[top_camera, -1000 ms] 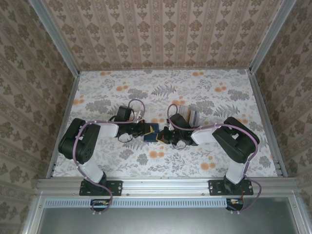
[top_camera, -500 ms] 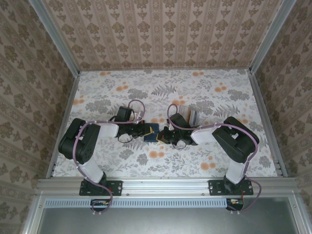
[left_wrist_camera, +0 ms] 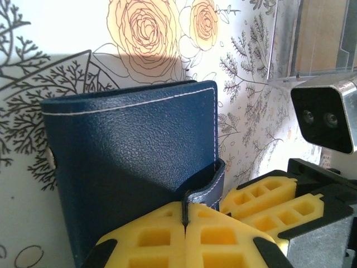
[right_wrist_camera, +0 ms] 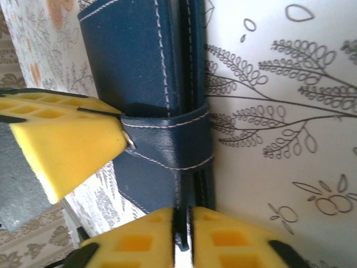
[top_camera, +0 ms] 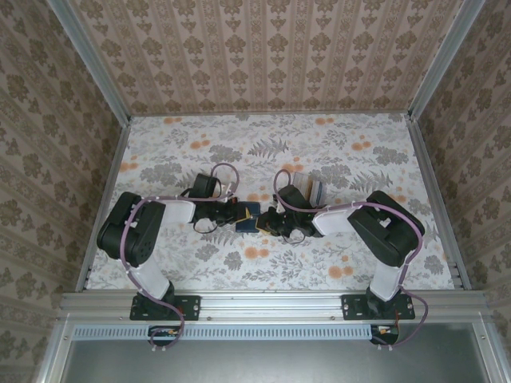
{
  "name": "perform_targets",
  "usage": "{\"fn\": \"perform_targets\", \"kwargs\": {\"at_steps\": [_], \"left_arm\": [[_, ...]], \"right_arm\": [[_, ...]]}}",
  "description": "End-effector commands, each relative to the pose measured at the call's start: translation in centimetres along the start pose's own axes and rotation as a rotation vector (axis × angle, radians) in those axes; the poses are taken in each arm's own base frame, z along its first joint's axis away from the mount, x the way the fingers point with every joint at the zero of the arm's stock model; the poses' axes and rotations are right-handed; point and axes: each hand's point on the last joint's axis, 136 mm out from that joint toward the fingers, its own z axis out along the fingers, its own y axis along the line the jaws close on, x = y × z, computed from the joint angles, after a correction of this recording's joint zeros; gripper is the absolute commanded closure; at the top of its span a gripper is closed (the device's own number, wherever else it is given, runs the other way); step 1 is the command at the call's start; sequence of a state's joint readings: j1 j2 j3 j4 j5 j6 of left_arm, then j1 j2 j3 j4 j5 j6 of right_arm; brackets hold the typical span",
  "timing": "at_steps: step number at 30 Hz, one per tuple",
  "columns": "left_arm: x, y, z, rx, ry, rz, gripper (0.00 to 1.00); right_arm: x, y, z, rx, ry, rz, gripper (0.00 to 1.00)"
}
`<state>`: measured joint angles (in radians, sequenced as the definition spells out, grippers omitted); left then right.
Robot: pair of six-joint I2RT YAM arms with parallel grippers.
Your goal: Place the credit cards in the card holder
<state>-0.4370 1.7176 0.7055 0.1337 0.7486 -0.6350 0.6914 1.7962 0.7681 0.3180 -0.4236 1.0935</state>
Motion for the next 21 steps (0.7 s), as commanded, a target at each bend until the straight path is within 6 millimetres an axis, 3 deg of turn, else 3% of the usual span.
{"fn": "perform_targets", "kwargs": {"at_steps": [1,5,8,12,15,21], "left_arm": [[1.1,3.2,0.6,-0.110,0.027,-0.045,1.00],[1.1,3.5,0.7,-0.112,0.029,-0.052,1.00],[1.1,3.7,0.9,-0.110,0.031,-0.061,1.00],[1.1,3.7,1.0,-0.100,0.033,-0.074,1.00],[0.9,3.7,0.8,-0.097,0.026,-0.074,1.00],[0.9,4.0,0.8,-0.096,0.021,-0.085,1.00]], "right_arm": [[-0.5,0.6,-1.5,0.022,-0.035,-0.025,0.76],[-1.3,1.2,-2.9,0.063,-0.075,-0.073,0.68],[-2.3,1.8,-3.2,0.112,-0.093,-0.136,0.69],[-2.9,3.7,-2.1,0.073,-0.067,-0.146,0.82],[-3.0,4.1,-1.0,0.049,-0.044,-0.132,0.94],[-3.0,3.9,1.4,0.043,0.016,-0.111,0.99]]}}
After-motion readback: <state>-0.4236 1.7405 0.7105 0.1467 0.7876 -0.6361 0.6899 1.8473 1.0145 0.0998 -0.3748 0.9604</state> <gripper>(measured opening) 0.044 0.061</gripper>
